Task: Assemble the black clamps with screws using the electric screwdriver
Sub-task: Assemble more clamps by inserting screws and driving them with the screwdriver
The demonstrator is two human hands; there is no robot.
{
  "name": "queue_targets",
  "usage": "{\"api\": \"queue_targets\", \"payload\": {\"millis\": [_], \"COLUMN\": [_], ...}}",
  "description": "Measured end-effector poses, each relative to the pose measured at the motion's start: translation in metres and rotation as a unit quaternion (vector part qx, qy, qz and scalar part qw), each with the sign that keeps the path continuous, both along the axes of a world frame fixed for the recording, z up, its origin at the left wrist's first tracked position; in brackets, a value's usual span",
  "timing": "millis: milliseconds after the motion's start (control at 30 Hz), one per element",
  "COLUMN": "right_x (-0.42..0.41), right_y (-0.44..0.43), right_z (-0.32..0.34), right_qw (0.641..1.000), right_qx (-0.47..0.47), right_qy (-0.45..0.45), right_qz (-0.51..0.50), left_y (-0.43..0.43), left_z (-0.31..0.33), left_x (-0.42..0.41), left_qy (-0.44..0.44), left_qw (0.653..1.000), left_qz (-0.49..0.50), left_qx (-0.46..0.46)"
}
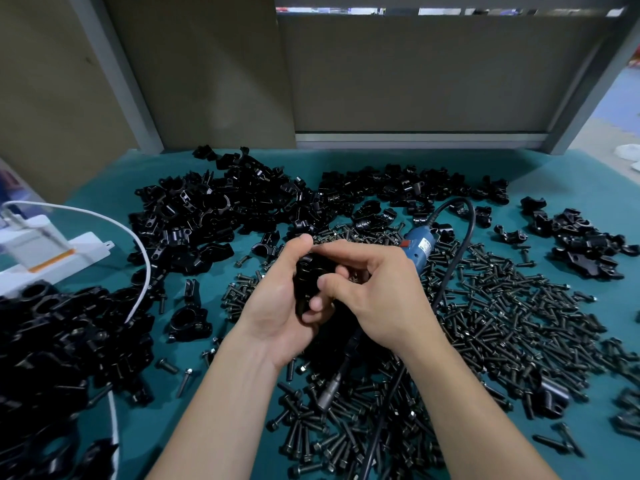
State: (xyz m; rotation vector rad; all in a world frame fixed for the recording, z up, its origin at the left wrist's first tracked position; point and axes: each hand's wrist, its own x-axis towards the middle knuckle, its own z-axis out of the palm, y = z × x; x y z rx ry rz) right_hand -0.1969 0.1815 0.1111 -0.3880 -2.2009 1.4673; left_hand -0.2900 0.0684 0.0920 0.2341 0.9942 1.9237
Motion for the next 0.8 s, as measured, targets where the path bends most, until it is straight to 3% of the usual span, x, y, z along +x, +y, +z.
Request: {"api": "queue_targets", "payload": {"millis": [367, 467, 600, 733, 800], "right_x": [-0.002, 0.002, 0.007, 0.013, 0.017], "right_y": [-0.004, -0.004, -0.006, 0.001, -0.001], "right_z": [0.001, 0.003, 0.008, 0.019, 0.022], "right_qw": [0.997, 0.984, 0.907, 0.838, 0.81], "right_qx": [0.038, 0.128, 0.326, 0.391, 0.394], "right_qy": [-0.055, -0.086, -0.219, -0.299, -0.369], "right_qz": [-0.027, -0.091, -0.149, -0.236, -0.23], "left_y": [0.007, 0.004, -0.004, -0.005, -0.004], "left_z": [0.002, 0.006, 0.011, 0.011, 0.011], "left_x": [0.0, -0.007, -0.014, -0.013, -0.012], "left_qy": [-0.002, -0.014, -0.061, -0.065, -0.054], "left_qw": [0.987, 0.983, 0.982, 0.982, 0.984], "left_qz": [0.119, 0.167, 0.179, 0.176, 0.172], "left_qx": [-0.106, -0.072, -0.007, -0.004, -0.007]}}
